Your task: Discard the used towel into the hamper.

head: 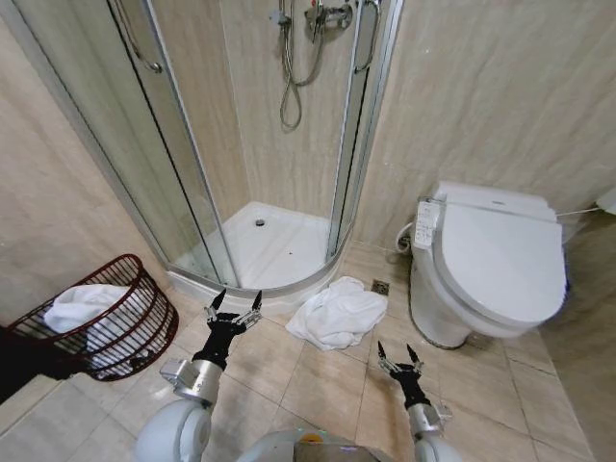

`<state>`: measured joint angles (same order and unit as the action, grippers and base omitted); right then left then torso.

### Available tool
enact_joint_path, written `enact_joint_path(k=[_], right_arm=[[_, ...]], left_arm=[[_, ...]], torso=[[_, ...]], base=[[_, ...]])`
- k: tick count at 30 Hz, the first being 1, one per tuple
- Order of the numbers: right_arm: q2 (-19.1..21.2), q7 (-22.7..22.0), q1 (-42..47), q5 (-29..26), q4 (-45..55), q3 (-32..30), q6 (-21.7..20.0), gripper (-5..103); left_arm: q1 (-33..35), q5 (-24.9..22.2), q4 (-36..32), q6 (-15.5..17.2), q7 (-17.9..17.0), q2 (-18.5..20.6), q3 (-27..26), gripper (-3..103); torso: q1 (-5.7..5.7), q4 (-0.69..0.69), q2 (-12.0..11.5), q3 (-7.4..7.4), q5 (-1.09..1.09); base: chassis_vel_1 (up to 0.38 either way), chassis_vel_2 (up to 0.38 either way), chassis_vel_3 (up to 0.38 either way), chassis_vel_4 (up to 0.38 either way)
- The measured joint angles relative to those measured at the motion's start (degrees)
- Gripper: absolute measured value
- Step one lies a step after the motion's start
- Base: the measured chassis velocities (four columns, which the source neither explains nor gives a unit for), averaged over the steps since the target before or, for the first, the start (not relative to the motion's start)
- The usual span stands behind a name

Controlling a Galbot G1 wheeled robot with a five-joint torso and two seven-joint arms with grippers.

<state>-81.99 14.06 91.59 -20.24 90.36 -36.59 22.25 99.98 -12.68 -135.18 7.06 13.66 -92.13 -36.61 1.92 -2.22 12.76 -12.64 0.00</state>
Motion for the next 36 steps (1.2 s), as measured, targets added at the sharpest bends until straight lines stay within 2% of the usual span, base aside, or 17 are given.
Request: enact_joint_path(k=[10, 13, 22, 25, 28, 33, 36], right_arm=[[0.2, 1.8, -0.5, -0.3, -1.8, -0.2, 2.4, 100], [0.4, 3.2, -0.7, -1.2, -2.4, -0.2, 4.3, 100], [0.5, 4.5, -0.4, -1.2, -2.4, -0.1, 3.7, 100], [1.4, 7.6, -0.7, -0.1, -3.2, 0.0, 4.3, 100], [1.7, 8.6, -1.2, 1.3, -3.9, 0.2, 5.1, 100], [1.4, 8.0, -1.5, 1.6, -4.1, 0.4, 5.0, 100], [2.2, 7.6, -1.9, 1.5, -5.1, 0.5, 3.3, 100]], left_arm=[[0.0, 0.0, 0.0, 0.0, 0.0, 0.0, 0.0, 100], [0.0, 0.0, 0.0, 0.0, 0.0, 0.0, 0.0, 100], [0.0, 0.0, 0.0, 0.0, 0.0, 0.0, 0.0, 100], [0.0, 0.0, 0.0, 0.0, 0.0, 0.0, 0.0, 100], [0.0, 0.0, 0.0, 0.0, 0.0, 0.0, 0.0, 100], [0.0, 0.0, 0.0, 0.0, 0.0, 0.0, 0.0, 100], [0.0, 0.0, 0.0, 0.0, 0.0, 0.0, 0.0, 100]], torso=[[0.06, -0.01, 0.1, -0.09, 0.01], [0.07, 0.01, 0.1, -0.11, 0.00], [-0.24, 0.00, -0.7, 0.44, -0.02], [-0.41, -0.01, -1.4, 0.94, -0.01], [-0.52, -0.01, -1.8, 1.24, 0.01], [-0.64, -0.01, -2.4, 1.67, 0.01], [-0.69, -0.03, -2.6, 1.86, 0.00]], base=[[-0.178, 0.170, 0.162, -0.150], [-0.178, 0.163, 0.157, -0.166], [-0.045, 0.078, 0.046, -0.022], [0.082, 0.013, 0.001, 0.038], [0.078, 0.021, 0.024, 0.054], [0.056, 0.059, 0.077, 0.059], [0.040, 0.057, 0.076, 0.059]])
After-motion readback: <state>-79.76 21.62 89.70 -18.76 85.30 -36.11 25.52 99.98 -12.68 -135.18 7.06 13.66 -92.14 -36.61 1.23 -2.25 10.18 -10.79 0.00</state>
